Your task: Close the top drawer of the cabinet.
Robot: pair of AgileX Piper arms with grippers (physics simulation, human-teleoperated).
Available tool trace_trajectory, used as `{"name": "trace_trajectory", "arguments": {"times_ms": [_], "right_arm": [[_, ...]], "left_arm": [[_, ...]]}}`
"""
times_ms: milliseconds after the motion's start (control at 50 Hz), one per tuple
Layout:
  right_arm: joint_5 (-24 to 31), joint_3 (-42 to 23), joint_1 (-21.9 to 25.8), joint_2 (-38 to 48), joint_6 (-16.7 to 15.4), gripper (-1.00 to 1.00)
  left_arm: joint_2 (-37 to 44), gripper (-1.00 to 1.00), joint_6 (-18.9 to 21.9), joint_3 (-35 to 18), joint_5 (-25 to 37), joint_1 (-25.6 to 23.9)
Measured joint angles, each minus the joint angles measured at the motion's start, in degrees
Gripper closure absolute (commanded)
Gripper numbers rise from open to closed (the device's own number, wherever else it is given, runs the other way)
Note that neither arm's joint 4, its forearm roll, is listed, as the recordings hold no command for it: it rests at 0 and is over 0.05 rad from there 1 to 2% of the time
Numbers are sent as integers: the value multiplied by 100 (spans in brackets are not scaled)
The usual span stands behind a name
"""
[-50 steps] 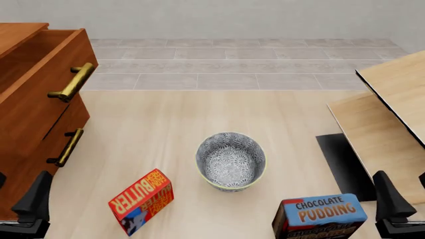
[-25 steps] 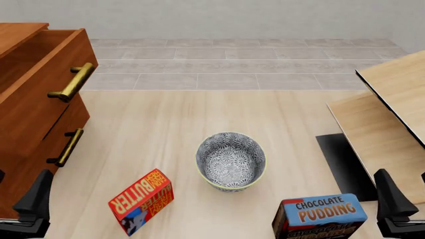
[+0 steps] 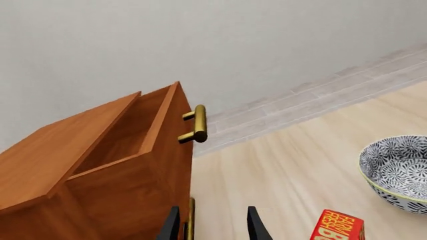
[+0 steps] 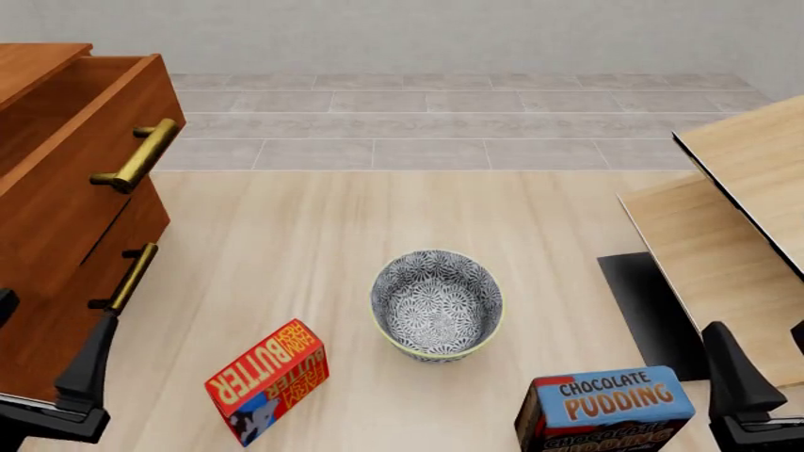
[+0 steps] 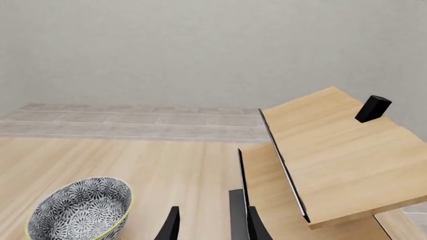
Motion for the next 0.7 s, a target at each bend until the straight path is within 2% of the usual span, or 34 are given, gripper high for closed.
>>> {"name": "trace_trajectory", "arguments": {"times_ms": [360,560,700], "right_arm": [[18,28,180,-4,-64,-100],[36,31,263,-4,-88,-100],[46,33,284,-5,-96,-100]], "left_arm": [[716,-100,1489,152,-1098,-222],[1385,-100,2223,195,-1879,-420],[1915,-100,2595,208,-2459,-490]]}}
